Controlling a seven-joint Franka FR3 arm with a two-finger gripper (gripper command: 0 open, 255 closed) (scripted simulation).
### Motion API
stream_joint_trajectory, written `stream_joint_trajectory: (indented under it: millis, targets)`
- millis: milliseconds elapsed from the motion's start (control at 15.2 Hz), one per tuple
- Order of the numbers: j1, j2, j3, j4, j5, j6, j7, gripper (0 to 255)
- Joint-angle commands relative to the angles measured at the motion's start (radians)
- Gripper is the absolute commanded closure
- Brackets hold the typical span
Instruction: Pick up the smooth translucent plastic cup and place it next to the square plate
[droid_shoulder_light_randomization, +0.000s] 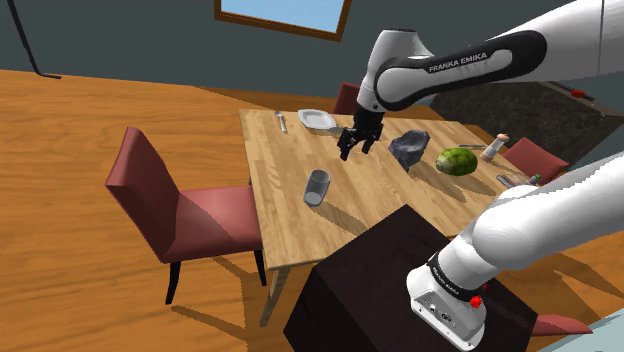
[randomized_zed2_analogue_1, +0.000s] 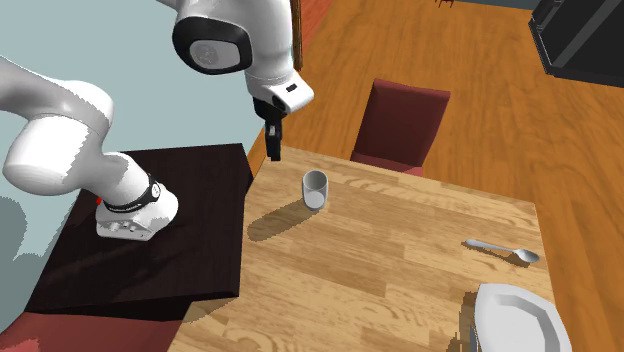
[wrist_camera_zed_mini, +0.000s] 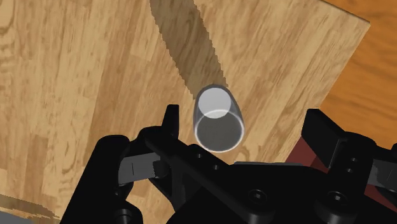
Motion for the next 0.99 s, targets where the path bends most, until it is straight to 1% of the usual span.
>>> stream_joint_trajectory:
  millis: [0,264,528,792,924]
  targets:
    - [0.002,0.078,0.001,0.002,0.006,0.081,-0.005,0]
    - [0.007,0.24,0.004,0.036,0.017,0.215,-0.013,0]
    - [0.012,0.408,0.009,0.095,0.028,0.33,-0.023,0]
    - [0.016,0.576,0.015,0.175,0.038,0.423,-0.034,0]
    - [0.017,0.593,0.015,0.177,0.037,0.438,-0.034,0]
